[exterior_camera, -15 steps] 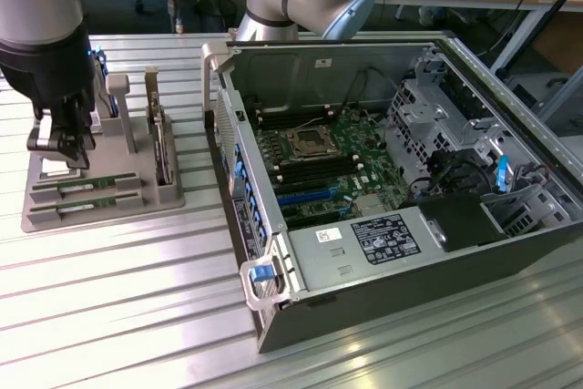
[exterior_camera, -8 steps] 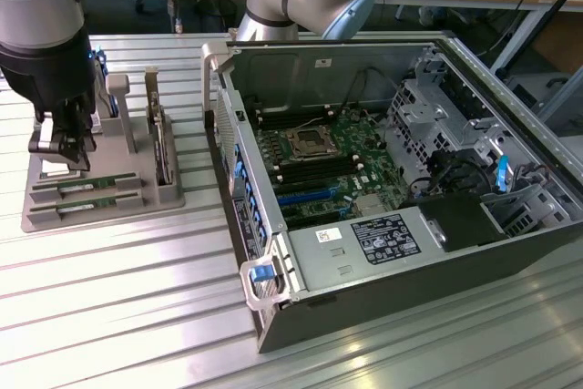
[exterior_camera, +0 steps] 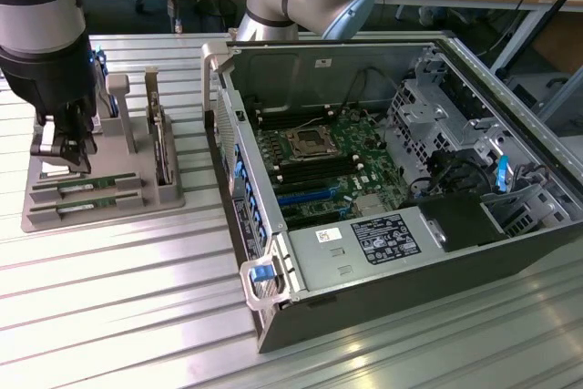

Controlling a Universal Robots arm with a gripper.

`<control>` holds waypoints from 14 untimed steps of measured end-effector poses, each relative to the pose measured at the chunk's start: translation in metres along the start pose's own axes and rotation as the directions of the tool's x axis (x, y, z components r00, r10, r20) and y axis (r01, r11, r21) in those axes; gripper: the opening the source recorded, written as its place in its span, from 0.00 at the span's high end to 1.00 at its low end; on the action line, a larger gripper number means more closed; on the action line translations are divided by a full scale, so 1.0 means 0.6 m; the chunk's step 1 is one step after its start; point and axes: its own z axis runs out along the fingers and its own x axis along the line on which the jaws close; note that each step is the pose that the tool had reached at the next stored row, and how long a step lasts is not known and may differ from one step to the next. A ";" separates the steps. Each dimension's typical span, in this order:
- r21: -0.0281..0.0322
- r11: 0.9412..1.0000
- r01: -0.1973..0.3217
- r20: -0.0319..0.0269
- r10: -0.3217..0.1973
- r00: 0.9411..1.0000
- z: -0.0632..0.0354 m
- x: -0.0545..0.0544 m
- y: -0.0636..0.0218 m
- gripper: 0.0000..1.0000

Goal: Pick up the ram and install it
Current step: 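Pick up the ram and move it above insertion slot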

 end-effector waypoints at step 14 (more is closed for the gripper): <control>0.000 1.000 0.000 0.000 0.000 1.000 0.014 0.000 -0.001 0.64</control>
